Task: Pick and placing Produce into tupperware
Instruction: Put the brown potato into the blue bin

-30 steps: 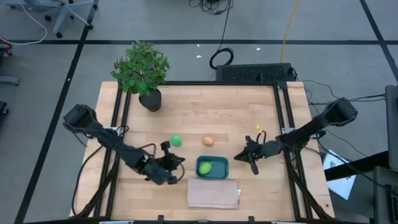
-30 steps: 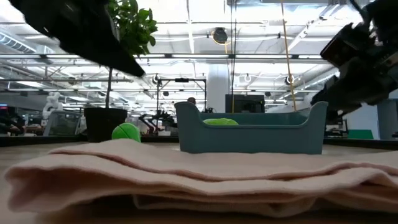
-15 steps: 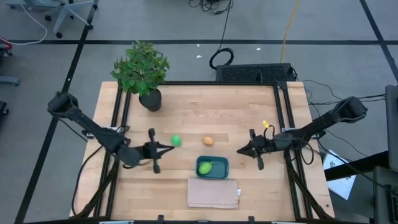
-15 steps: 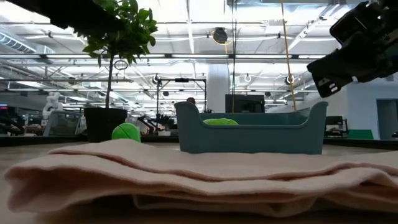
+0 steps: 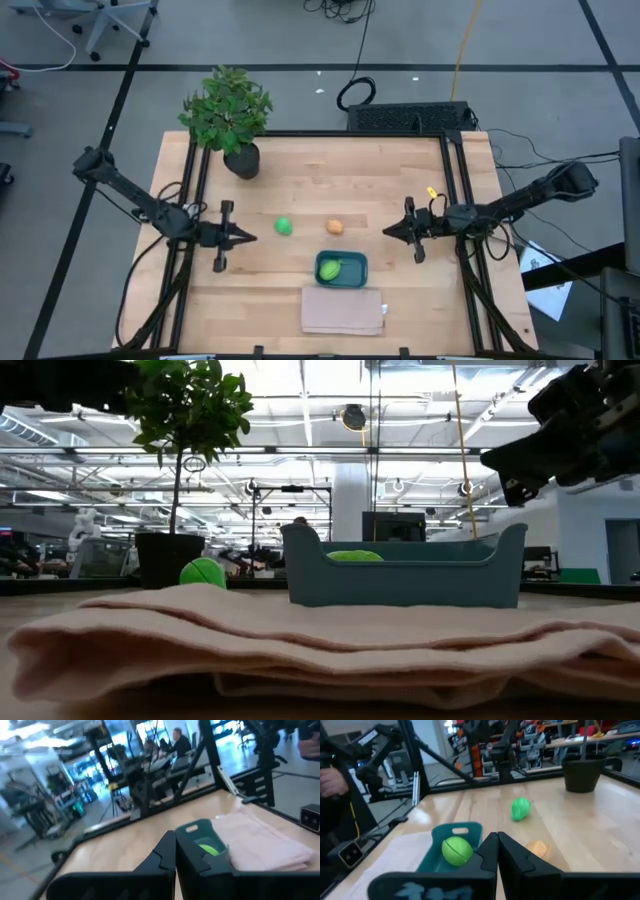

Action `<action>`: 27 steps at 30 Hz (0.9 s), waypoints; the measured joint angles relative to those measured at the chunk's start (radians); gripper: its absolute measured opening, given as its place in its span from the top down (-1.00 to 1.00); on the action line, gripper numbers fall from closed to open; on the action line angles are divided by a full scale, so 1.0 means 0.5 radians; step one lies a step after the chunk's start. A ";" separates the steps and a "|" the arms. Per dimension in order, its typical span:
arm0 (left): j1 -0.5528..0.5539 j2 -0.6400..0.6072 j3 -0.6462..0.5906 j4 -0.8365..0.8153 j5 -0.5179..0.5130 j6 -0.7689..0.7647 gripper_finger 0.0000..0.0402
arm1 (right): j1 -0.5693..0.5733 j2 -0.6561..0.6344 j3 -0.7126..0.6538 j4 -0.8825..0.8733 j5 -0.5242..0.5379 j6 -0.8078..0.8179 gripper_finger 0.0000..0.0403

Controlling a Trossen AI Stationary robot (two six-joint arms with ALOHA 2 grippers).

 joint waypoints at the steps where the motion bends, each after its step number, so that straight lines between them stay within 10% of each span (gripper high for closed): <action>1: 0.024 -0.052 -0.005 -0.033 0.008 0.023 1.00 | -0.028 -0.003 0.000 0.008 -0.034 -0.001 1.00; 27: 0.319 -0.349 -0.009 -0.453 0.004 -0.206 0.92 | -0.317 -0.004 0.075 -0.227 -0.123 0.059 0.95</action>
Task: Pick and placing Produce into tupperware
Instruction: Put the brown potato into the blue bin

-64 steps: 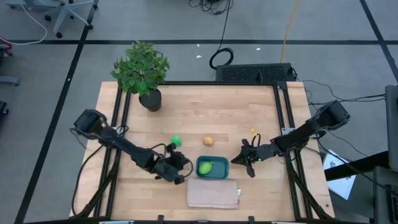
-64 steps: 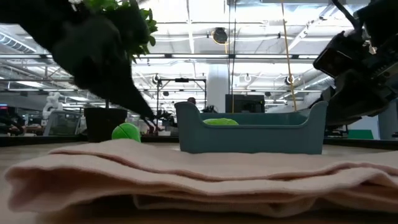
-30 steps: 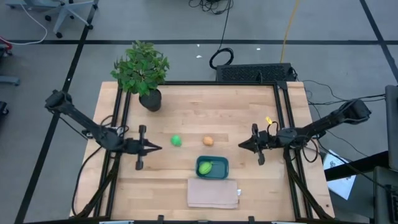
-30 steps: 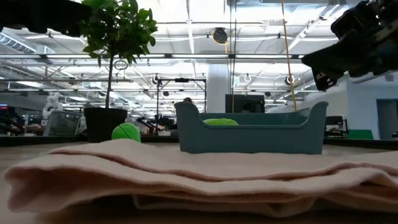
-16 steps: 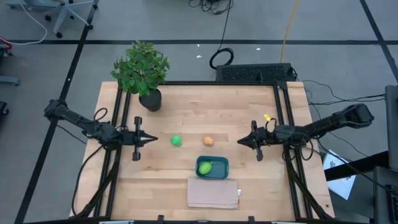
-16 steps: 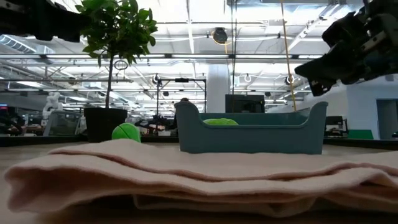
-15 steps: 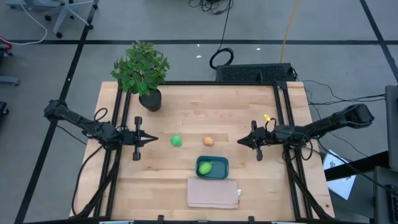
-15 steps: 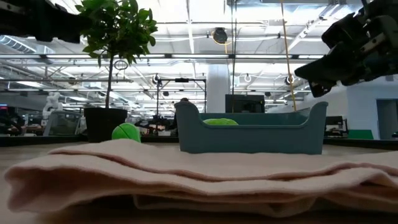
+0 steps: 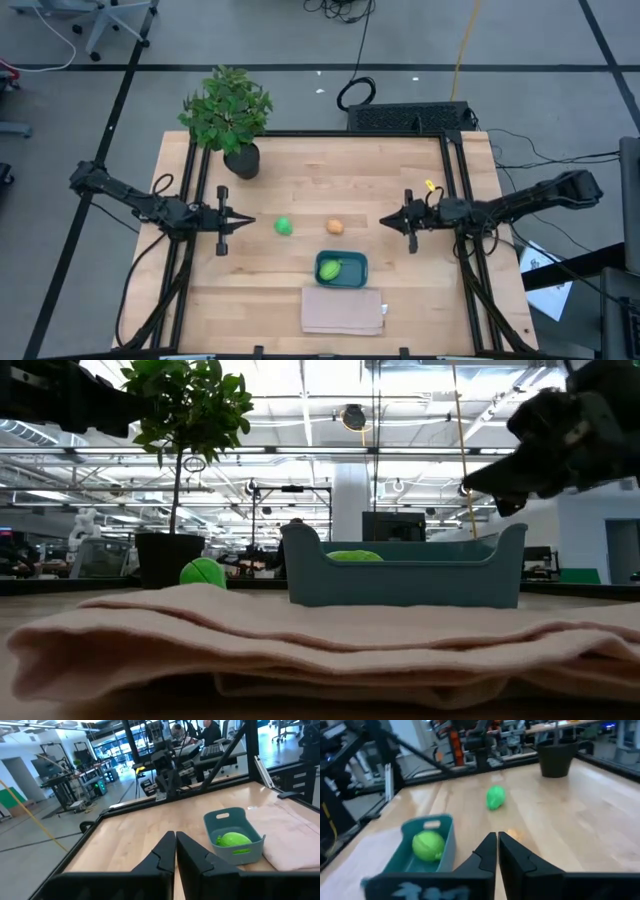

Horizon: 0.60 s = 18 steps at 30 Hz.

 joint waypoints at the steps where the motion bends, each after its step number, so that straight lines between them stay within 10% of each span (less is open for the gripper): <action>1: 0.000 0.000 0.000 0.000 -0.001 -0.006 0.92 | -0.021 -0.004 0.035 -0.046 0.000 0.015 0.92; 18: 0.000 0.000 0.000 -0.018 -0.001 -0.042 0.87 | -0.372 0.012 0.669 -1.151 -0.115 0.175 -0.08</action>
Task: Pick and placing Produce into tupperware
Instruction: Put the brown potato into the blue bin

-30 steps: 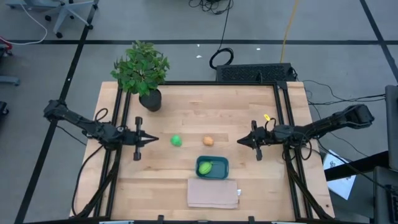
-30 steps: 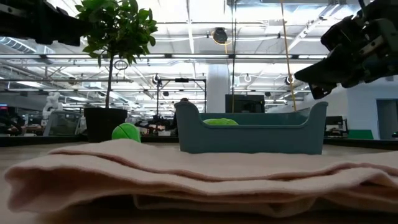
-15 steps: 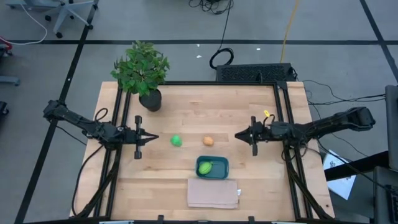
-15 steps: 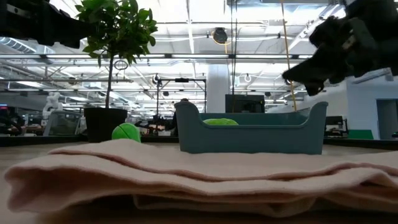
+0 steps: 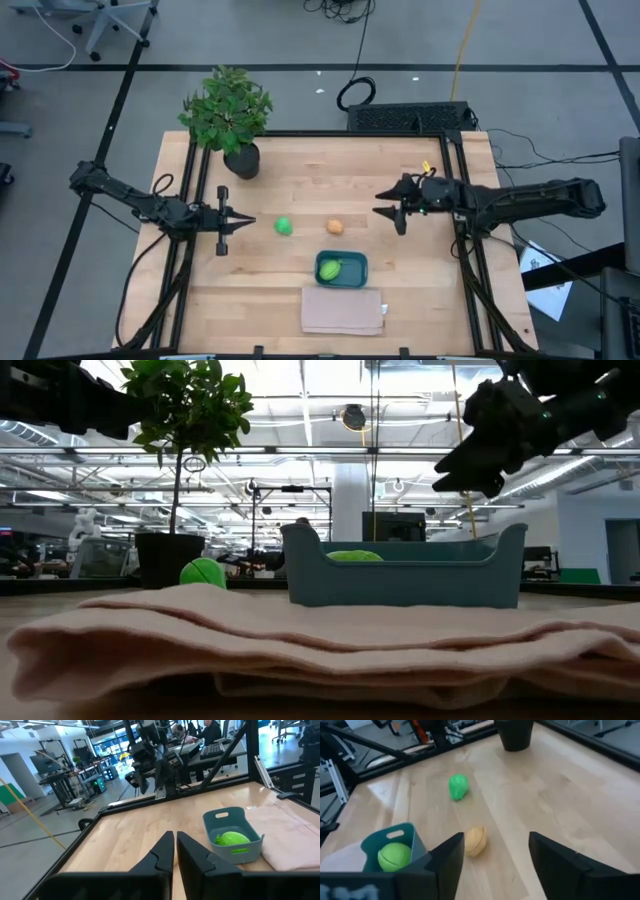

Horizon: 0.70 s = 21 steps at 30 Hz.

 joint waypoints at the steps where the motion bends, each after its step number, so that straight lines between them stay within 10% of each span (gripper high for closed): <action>1: 0.000 0.000 0.000 0.000 0.000 -0.001 0.86 | -0.001 0.000 0.010 0.005 -0.001 -0.010 -0.11; 21: 0.000 0.000 0.000 -0.005 -0.002 -0.006 0.93 | -0.132 0.126 0.016 0.226 -0.211 0.002 -0.55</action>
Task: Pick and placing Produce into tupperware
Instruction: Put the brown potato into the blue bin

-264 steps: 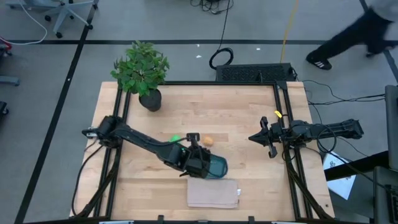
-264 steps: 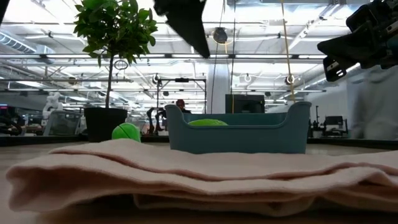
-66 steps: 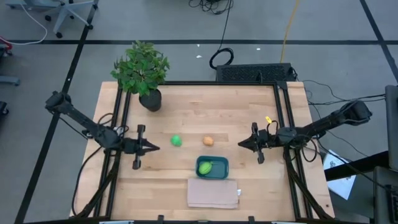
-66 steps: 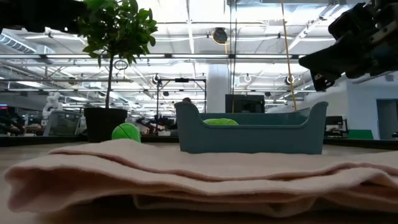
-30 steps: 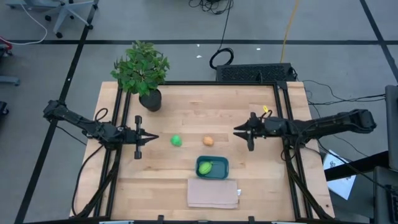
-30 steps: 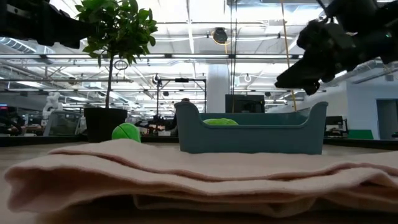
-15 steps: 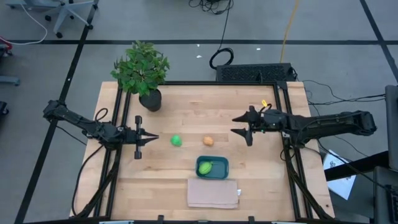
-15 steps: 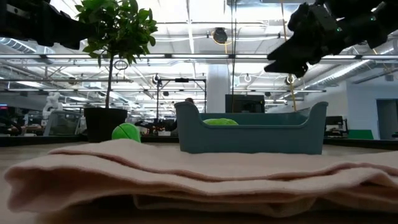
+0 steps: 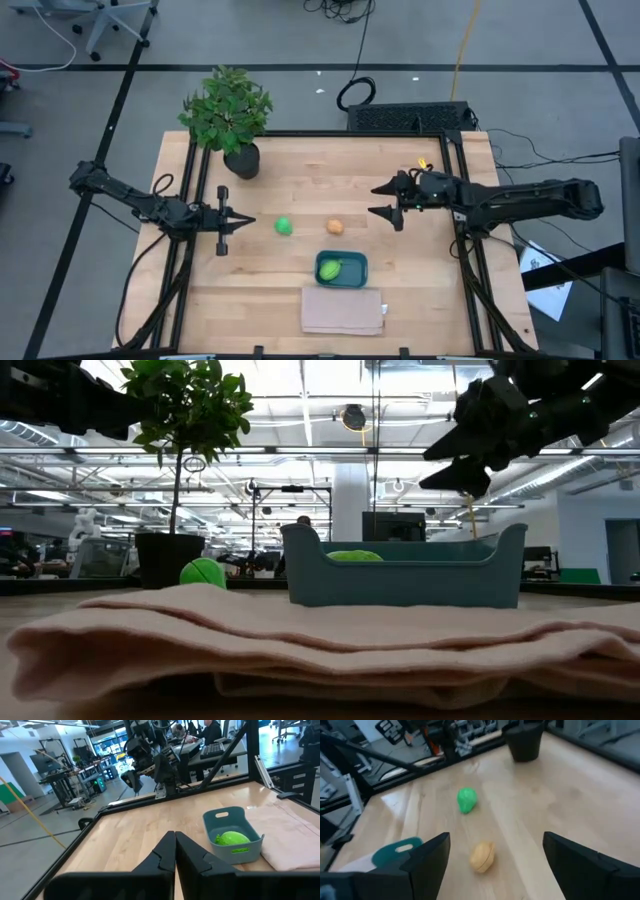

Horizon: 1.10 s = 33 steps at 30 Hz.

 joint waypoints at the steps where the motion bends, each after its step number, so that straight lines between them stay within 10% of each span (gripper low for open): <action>1: 0.000 0.000 0.000 0.000 -0.001 0.002 0.91 | -0.017 0.029 0.003 -0.001 -0.046 0.022 -0.55; 33: 0.000 0.000 0.001 -0.025 -0.003 0.002 0.84 | -0.169 1.458 1.460 -1.427 -0.457 -0.086 -0.65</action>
